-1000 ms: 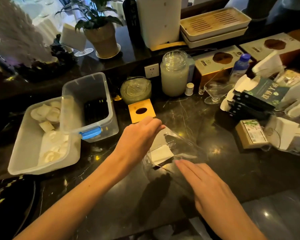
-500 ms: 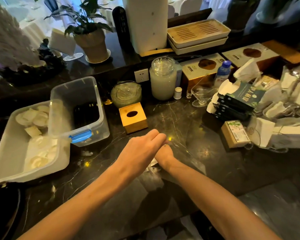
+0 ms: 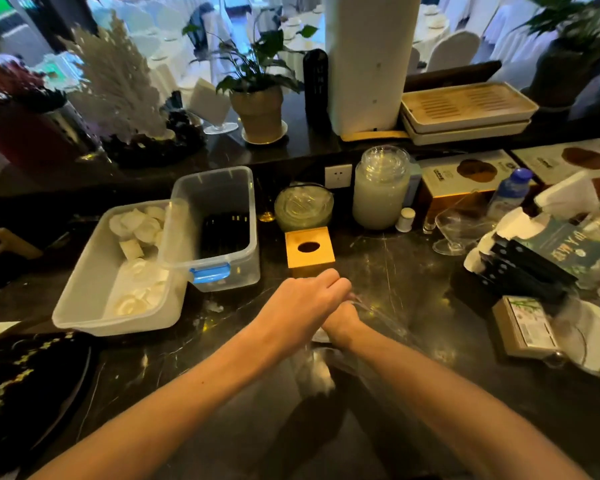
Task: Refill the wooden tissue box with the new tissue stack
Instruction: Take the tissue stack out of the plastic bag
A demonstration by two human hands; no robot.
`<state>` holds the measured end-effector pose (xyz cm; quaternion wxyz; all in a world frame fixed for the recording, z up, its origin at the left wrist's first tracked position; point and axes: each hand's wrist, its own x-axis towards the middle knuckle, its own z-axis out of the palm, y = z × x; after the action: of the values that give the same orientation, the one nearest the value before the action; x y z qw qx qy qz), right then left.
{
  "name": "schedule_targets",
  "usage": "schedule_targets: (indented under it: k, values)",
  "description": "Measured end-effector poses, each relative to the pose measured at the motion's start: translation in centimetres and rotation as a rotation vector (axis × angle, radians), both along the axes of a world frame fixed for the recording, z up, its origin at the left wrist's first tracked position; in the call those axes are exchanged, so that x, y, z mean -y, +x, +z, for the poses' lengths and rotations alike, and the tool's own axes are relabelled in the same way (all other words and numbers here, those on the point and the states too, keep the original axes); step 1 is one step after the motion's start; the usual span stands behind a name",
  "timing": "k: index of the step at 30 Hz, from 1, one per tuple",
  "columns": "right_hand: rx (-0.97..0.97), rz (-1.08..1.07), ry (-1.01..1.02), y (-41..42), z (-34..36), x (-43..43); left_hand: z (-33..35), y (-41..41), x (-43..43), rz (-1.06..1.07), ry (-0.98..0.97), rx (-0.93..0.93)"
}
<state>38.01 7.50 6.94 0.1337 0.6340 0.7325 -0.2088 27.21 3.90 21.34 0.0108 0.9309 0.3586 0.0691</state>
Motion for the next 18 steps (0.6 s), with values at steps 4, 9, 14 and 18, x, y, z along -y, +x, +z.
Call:
schedule_targets:
  k: [4, 9, 14, 18]
  values:
    - [-0.118, 0.054, -0.221, 0.3, 7.1, 0.3, 1.1, -0.7, -3.0, 0.058, 0.052, -0.092]
    - [-0.914, -0.197, -0.414, 6.5, 14.9, 4.7, 3.1, -2.6, -7.0, 0.157, -0.033, -0.057]
    - [-1.666, -0.484, -0.520, 11.5, 17.1, 9.9, 3.9, -6.2, -7.6, 0.129, 0.065, 0.036]
    - [-1.886, -0.650, -0.444, 12.2, 14.7, 11.2, 3.5, -9.8, -7.0, 0.046, 0.127, 0.097]
